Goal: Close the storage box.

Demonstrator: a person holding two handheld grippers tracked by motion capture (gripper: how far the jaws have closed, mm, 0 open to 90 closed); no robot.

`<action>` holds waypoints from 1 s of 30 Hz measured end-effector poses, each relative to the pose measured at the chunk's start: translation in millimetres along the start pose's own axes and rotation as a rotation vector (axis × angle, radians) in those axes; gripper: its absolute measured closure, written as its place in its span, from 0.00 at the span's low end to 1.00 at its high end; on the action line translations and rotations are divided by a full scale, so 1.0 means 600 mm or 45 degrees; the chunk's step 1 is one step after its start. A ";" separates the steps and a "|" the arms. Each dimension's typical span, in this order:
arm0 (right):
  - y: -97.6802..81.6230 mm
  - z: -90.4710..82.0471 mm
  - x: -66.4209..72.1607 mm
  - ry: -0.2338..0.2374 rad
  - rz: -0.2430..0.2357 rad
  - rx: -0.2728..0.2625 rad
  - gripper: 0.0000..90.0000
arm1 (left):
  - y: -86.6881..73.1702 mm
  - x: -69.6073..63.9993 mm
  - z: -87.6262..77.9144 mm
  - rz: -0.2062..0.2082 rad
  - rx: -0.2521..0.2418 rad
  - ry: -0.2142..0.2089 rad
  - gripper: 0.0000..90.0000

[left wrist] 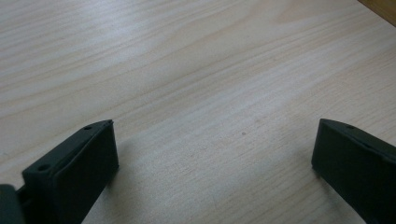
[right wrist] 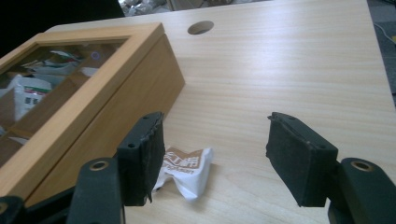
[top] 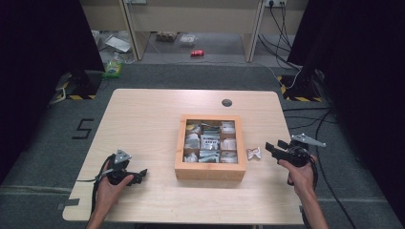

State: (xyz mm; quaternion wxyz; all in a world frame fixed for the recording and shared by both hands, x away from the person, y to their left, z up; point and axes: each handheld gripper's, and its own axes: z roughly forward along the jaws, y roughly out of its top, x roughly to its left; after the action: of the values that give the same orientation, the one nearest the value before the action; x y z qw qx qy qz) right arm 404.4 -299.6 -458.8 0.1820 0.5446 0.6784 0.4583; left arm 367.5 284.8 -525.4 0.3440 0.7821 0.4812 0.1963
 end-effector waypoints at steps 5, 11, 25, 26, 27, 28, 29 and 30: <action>-0.007 0.004 -0.012 -0.021 0.028 0.028 0.39 | 0.000 0.000 0.000 0.001 0.001 0.000 0.00; -0.015 0.009 -0.025 -0.044 0.026 0.060 0.39 | 0.000 0.000 0.000 0.001 0.001 0.000 0.00; -0.031 0.017 -0.049 -0.095 0.050 0.116 0.37 | 0.000 0.000 0.000 0.001 0.001 0.000 0.00; -0.033 0.019 -0.049 -0.097 0.051 0.121 0.37 | 0.000 0.000 0.000 0.001 0.001 0.000 0.00; -0.034 0.020 -0.051 -0.097 0.044 0.124 0.37 | 0.000 0.000 0.000 0.001 0.001 0.000 0.00; -0.035 0.021 -0.052 -0.099 0.044 0.130 0.37 | 0.000 0.000 0.000 0.001 0.001 0.000 0.00; -0.036 0.022 -0.052 -0.105 0.051 0.136 0.37 | 0.000 0.000 0.000 0.001 0.001 0.000 0.00; -0.037 0.023 -0.053 -0.113 0.043 0.137 0.36 | 0.000 0.000 0.000 0.001 0.001 0.000 0.00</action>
State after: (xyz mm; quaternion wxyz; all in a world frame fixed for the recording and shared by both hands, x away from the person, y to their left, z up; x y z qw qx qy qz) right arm 412.7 -322.3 -492.0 0.1746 0.5846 0.6841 0.3997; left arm 367.3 284.9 -525.3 0.3436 0.7824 0.4810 0.1962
